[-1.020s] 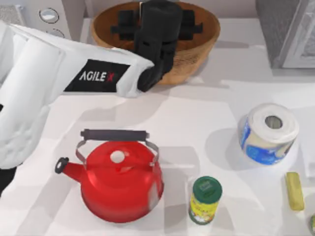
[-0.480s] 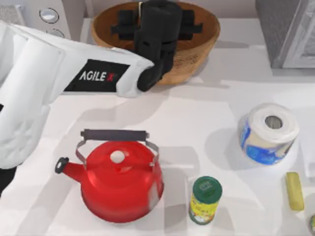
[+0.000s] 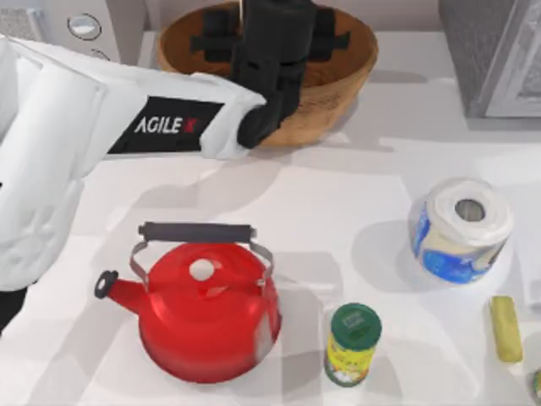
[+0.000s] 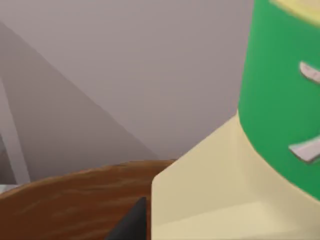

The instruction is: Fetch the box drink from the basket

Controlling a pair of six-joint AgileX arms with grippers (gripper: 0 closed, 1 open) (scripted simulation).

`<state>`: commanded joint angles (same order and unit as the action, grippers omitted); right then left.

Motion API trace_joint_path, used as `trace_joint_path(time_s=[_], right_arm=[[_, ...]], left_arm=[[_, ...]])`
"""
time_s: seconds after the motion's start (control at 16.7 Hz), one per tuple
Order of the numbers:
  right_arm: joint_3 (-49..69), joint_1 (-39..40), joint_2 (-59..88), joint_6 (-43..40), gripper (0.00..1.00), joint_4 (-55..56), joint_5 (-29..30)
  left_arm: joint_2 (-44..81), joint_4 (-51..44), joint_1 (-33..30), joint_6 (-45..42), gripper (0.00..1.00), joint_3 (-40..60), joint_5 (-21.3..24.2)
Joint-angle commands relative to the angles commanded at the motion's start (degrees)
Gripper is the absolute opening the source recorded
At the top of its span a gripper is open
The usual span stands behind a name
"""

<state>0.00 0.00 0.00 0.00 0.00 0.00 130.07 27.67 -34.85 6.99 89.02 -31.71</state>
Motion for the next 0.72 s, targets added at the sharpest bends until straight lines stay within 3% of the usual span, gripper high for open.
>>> trace_joint_path(time_s=[0.48, 0.72], right_arm=[[0.0, 0.0, 0.0, 0.0, 1.0, 0.0, 0.0], [0.0, 0.0, 0.0, 0.0, 1.0, 0.0, 0.0]], left_arm=[[-6.8, -24.0, -0.1, 0.0, 0.0, 15.9, -0.2], [-8.5, -27.5, -0.1, 0.0, 0.0, 18.7, -0.1]])
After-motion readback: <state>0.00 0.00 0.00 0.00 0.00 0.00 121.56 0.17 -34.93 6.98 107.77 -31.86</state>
